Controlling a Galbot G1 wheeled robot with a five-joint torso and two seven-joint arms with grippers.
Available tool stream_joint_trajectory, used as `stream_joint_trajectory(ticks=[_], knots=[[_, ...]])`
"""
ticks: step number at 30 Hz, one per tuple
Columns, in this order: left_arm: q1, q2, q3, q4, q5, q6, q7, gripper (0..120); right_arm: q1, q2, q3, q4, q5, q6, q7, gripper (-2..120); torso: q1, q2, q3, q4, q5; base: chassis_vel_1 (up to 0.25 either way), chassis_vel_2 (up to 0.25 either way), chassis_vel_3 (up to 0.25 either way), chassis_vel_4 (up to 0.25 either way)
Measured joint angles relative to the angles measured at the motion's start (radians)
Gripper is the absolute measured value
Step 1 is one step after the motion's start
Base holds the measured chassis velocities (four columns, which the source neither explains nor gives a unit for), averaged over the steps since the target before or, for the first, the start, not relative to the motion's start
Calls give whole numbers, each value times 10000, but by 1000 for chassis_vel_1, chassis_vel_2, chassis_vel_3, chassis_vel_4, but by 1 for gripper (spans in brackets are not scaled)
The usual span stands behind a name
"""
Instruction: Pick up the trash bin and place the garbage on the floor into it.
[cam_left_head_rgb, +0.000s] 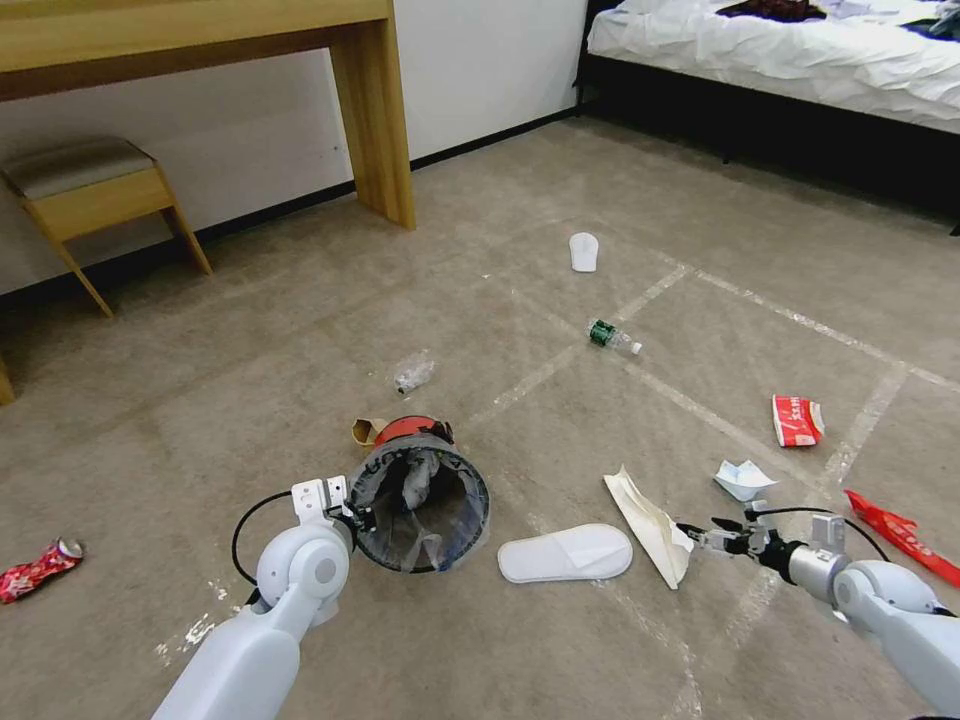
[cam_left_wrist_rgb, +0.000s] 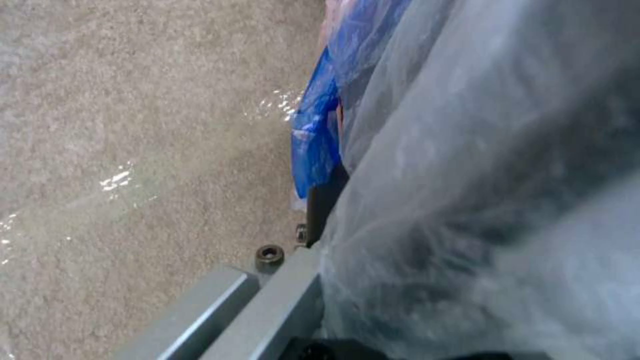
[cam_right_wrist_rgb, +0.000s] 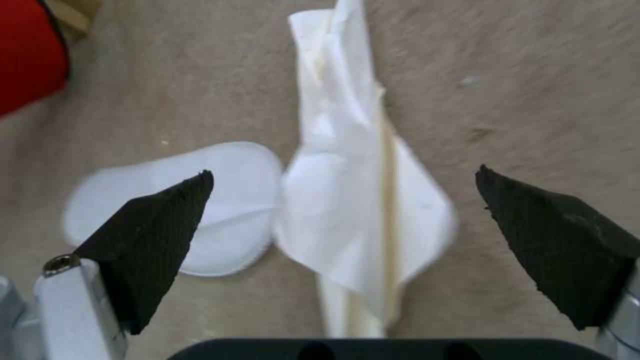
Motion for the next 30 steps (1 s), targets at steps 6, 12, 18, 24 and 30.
stream_joint_trajectory(ticks=[6, 12, 18, 24, 30], knots=[[12, -67, -4, 71, 23, -9, -16, 0, 632, 465, -426, -412, 90, -594, -128, 100, 0, 0, 0, 2, 0, 0, 0, 0, 0], [6, -122, -41, 147, 29, -28, -18, 0, 1397, 1022, -914, -1209, 114, -673, -112, 100, 0, 0, 0, 1, 0, 0, 0, 0, 0], [9, -138, -82, 233, 29, -45, 1, 0, 2121, 1431, -1331, -2245, -185, -398, -151, 100, 0, 0, 0, 1, 2, 0, 0, 0, 0], [-33, -158, -97, 330, 27, -54, 32, 0, 2404, 1597, -1471, -2747, -424, -164, -201, 100, 0, 0, 0, 0, 2, 0, 0, 0, 0], [-102, -160, -98, 429, 14, -71, 76, 0, 2563, 1931, -1474, -3340, -936, 178, -217, 100, 0, 1, 0, 0, 1, 0, 0, 0, 0]])
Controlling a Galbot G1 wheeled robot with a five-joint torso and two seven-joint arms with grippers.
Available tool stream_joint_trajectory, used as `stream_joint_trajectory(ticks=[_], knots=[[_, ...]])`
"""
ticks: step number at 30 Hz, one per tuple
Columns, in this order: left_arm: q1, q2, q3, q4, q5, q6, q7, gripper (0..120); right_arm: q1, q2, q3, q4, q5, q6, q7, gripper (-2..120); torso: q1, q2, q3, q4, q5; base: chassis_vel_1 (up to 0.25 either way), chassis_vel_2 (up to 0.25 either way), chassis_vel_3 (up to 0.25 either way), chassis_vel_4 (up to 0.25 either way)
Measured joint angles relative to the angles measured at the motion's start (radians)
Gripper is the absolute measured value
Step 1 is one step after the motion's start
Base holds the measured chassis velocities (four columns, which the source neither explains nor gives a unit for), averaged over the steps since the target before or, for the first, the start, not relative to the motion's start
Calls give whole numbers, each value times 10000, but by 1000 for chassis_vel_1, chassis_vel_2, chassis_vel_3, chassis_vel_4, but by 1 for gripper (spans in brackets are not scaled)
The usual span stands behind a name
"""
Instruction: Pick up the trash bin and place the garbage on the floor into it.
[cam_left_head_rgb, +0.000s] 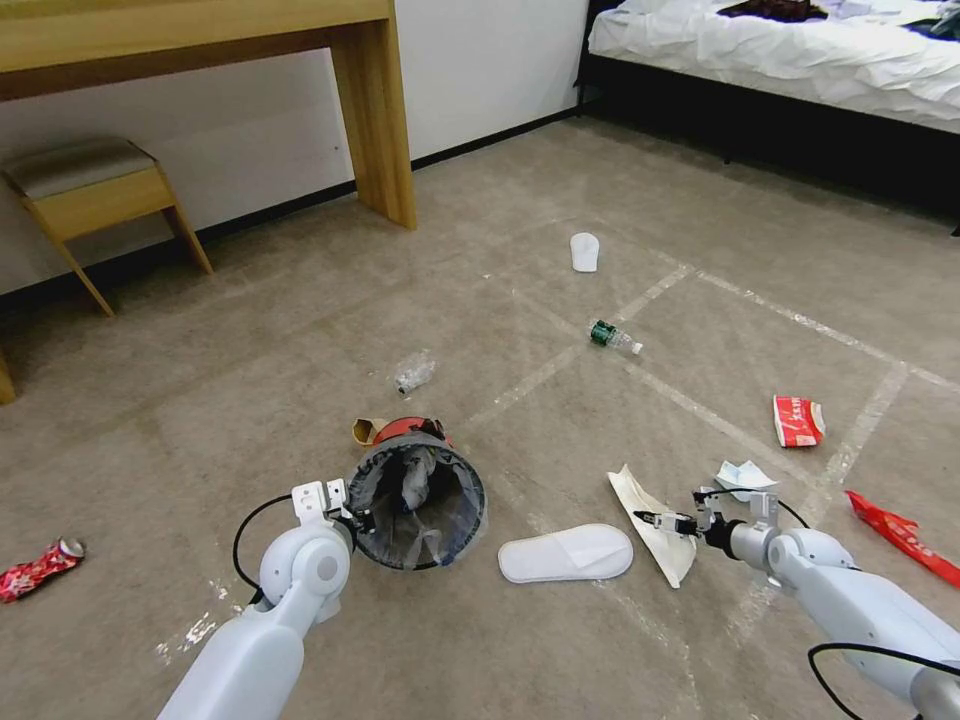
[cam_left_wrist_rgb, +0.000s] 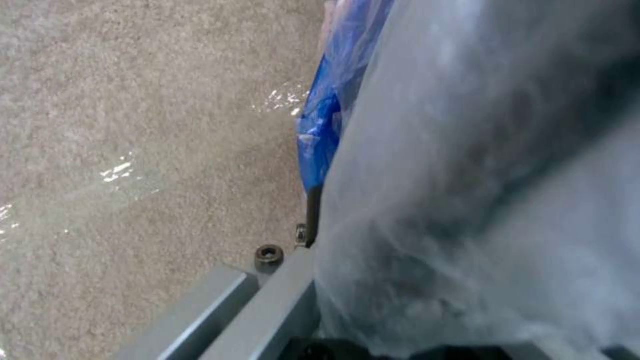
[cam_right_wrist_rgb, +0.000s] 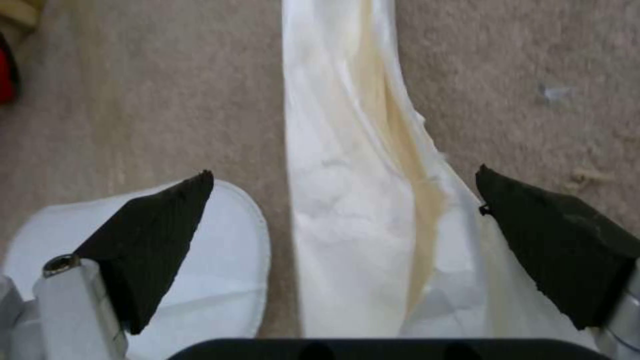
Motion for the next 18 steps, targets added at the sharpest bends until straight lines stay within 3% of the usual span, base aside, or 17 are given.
stream_joint_trajectory(ticks=[5, 10, 18], knots=[[12, 16, 0, 2, -5, -6, 21, 0, 0, 148, 84, -158, -157, 98, 71, 92, 0, 0, 0, -1, 1, 0, 0, 0, 0], [54, 51, -5, 15, -3, -22, 51, 0, -64, 260, 173, -193, -275, 123, 322, 67, 0, 0, 0, -1, 1, 0, 0, 0, 0], [58, -54, 58, 7, 41, -40, -5, 0, -205, 275, 330, -81, -328, 261, 613, 39, 0, 0, -1, 0, 0, 0, 0, 0, 0]])
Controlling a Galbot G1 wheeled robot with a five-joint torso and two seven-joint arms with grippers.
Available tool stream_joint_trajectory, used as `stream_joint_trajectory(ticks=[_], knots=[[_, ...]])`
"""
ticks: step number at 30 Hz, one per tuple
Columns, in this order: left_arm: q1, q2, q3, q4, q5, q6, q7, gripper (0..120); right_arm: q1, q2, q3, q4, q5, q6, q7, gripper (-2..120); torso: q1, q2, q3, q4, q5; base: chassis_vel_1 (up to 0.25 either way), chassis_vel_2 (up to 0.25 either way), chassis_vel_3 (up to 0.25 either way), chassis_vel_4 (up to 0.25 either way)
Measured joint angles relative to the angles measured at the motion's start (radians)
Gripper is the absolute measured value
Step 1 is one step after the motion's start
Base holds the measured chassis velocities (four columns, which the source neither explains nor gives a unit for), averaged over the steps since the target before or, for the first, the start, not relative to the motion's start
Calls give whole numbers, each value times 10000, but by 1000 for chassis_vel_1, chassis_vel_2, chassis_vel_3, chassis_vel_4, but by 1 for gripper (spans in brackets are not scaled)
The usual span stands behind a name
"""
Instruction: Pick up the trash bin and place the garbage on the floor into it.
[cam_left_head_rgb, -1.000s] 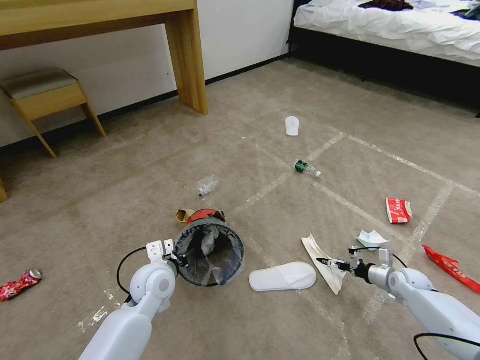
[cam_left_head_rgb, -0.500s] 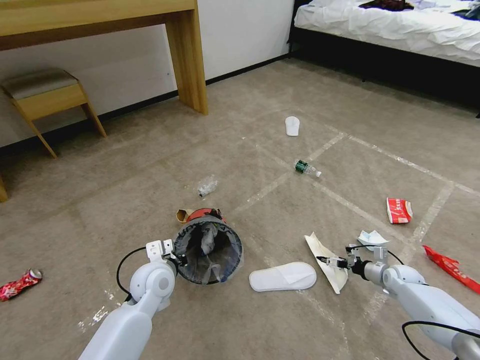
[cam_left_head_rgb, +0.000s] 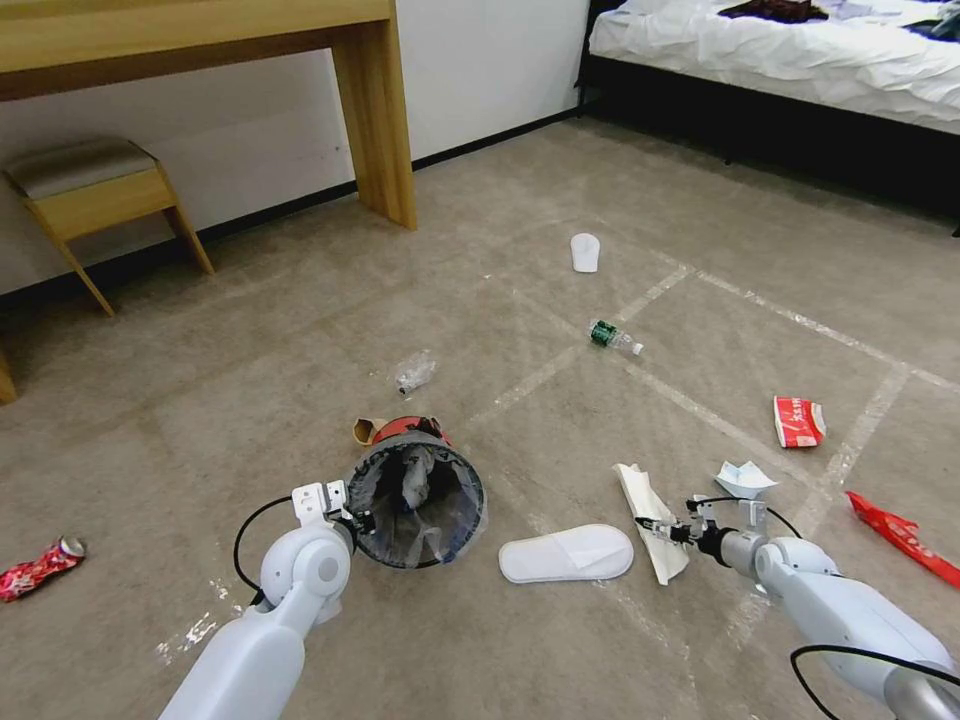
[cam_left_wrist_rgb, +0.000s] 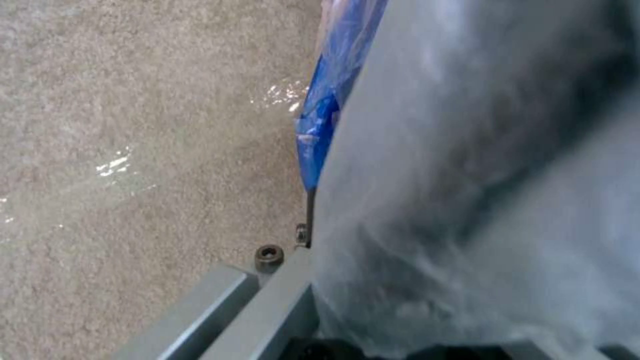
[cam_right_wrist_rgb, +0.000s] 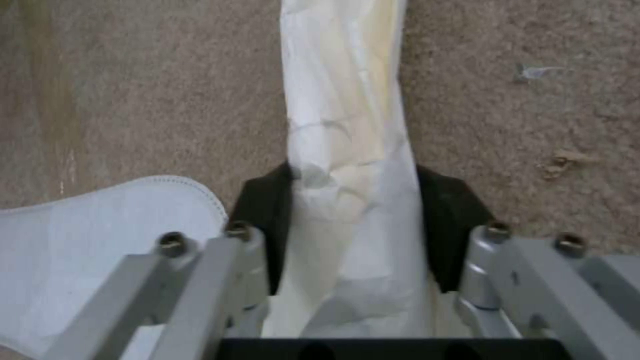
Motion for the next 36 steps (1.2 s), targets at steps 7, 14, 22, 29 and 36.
stream_joint_trajectory(ticks=[7, 14, 22, 29, 36], knots=[[15, -23, 34, -47, 24, 0, -30, 0, -362, -254, 281, 575, 56, -2, 207, 13, 0, 0, 1, -2, 1, 0, 0, 0, 0], [116, -77, 74, -174, 101, -1, -47, 0, -1040, -666, 692, 1721, 310, -38, 630, 1, 0, -1, 1, 0, 1, 0, 0, 0, 0], [249, -126, 135, -489, 45, 2, -100, 0, -2056, -1231, 1451, 3317, 596, -52, 1217, 1, 0, -1, 1, -1, 1, 0, 0, 0, 0], [274, 116, 219, -976, -631, 204, -435, 0, -3347, -2218, 2838, 5773, 721, 50, 1571, 1, 0, -1, 1, 0, 1, 0, 0, 0, 0], [93, 477, 186, -1603, -2607, 662, -1512, 0, -4330, -2928, 3810, 7751, 878, 321, 1799, 1, 0, -1, 1, -1, 2, 0, 0, 0, 0]])
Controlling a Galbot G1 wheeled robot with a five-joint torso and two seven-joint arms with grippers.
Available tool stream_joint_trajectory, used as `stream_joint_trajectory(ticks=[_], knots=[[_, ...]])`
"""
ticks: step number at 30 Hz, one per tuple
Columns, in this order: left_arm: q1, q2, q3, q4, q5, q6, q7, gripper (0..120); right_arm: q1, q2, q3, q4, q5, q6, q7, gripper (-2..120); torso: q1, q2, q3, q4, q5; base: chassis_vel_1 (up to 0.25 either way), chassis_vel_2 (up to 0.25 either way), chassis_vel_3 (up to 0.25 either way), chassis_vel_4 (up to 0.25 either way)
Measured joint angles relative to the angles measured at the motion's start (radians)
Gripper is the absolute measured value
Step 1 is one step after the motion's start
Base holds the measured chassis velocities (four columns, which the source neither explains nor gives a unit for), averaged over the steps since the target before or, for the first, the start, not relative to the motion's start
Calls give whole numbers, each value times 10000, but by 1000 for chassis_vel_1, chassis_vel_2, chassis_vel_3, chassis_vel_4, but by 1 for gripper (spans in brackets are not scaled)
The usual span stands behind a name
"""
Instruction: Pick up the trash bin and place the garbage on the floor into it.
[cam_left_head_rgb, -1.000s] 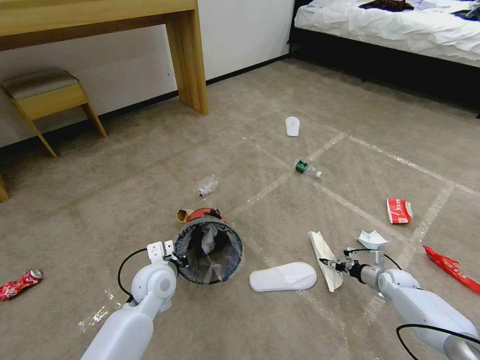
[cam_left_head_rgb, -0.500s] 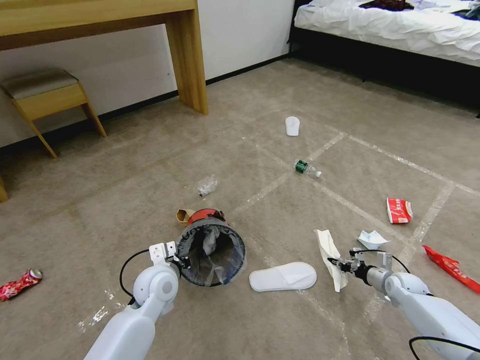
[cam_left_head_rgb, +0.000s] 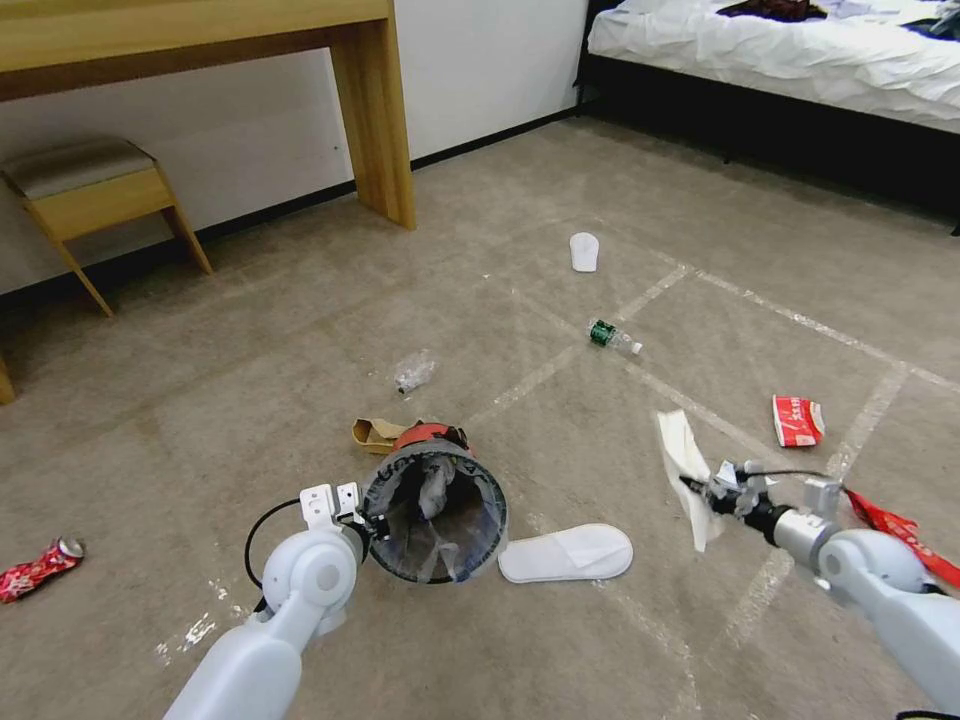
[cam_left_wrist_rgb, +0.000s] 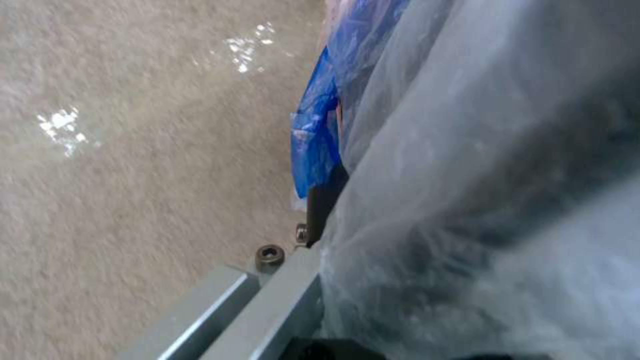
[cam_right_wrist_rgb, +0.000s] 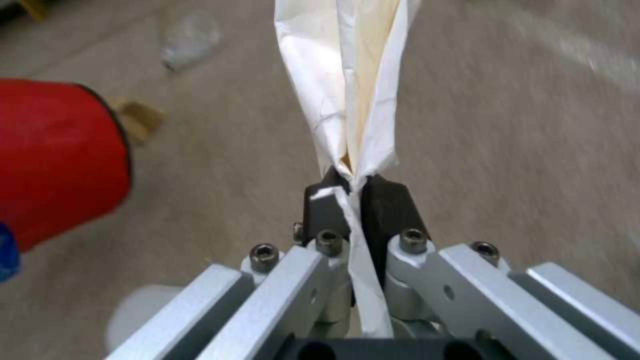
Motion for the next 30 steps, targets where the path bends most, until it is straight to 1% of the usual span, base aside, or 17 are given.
stream_joint_trajectory(ticks=[2, 3, 5, 6, 7, 8, 9, 11, 12, 14, 15, 17, 18, 20, 23, 30], knots=[[-76, 163, -66, -371, -910, 89, -540, 0, -294, -221, 187, 619, 109, 198, 21, 1, 0, 0, 0, -4, -4, 0, 0, 0, 0], [-76, 163, -66, -371, -910, 89, -540, 0, -294, -221, 187, 619, 109, 198, 21, 1, 0, 0, 0, -4, -4, 0, 0, 0, 0], [-53, 331, -207, -743, -1600, 90, -1026, 0, -388, -299, 216, 1110, 133, 359, -4, 1, 0, 0, 0, 0, -1, 0, 0, 0, 0], [-53, 331, -207, -743, -1600, 90, -1026, 0, -388, -299, 216, 1110, 133, 359, -4, 1, 0, 0, 0, 0, -1, 0, 0, 0, 0], [-28, 454, -285, -1031, -2135, 90, -1362, 0, -486, -311, 250, 1453, 111, 562, -135, 1, 0, 0, 0, 7, 0, 0, 0, 0, 0], [4, 573, -358, -1288, -2576, 93, -1588, 0, -602, -314, 291, 1747, 65, 813, -382, 1, 0, 0, 0, 4, -2, 0, 0, 0, 0], [4, 573, -358, -1288, -2576, 93, -1588, 0, -602, -314, 291, 1747, 65, 813, -382, 1, 0, 0, 0, 4, -2, 0, 0, 0, 0], [44, 744, -495, -1713, -3313, 94, -2086, 0, -803, -295, 331, 2232, 6, 1324, -868, 1, 0, 0, 0, 1, -1, 0, 0, 0, 0], [44, 744, -495, -1713, -3313, 94, -2086, 0, -803, -295, 331, 2232, 6, 1324, -868, 1, 0, 0, 0, 1, -1, 0, 0, 0, 0], [66, 874, -611, -2065, -3975, 100, -2561, 0, -1074, -238, 390, 2868, -25, 1988, -1437, 1, 0, 0, 0, 1, -2, 0, 0, 0, 0], [66, 874, -611, -2065, -3975, 100, -2561, 0, -1074, -238, 390, 2868, -25, 1988, -1437, 1, 0, 0, 0, 1, -2, 0, 0, 0, 0], [57, 938, -676, -2388, -4640, 113, -2955, 0, -1275, -170, 410, 3372, -215, 2502, -2115, 1, 0, 0, -1, 1, -1, 0, 0, 0, 0], [57, 938, -676, -2388, -4640, 113, -2955, 0, -1275, -170, 410, 3372, -215, 2502, -2115, 1, 0, 0, -1, 1, -1, 0, 0, 0, 0], [18, 946, -683, -2582, -5086, 113, -3174, 0, -1394, -127, 410, 3730, -400, 2775, -2376, 1, 0, 0, 0, 0, -3, 0, 0, 0, 0], [5, 993, -676, -2748, -5326, 113, -3252, 0, -1470, -88, 389, 4077, -472, 2935, -2452, 1, 0, 0, -1, -1, -2, 0, 0, 0, 0], [1, 1196, -601, -2879, -5486, 111, -3264, 0, -1699, -5, 347, 4813, -827, 3179, -2606, 1, 0, 0, 0, 0, -2, 0, 0, 0, 0]])
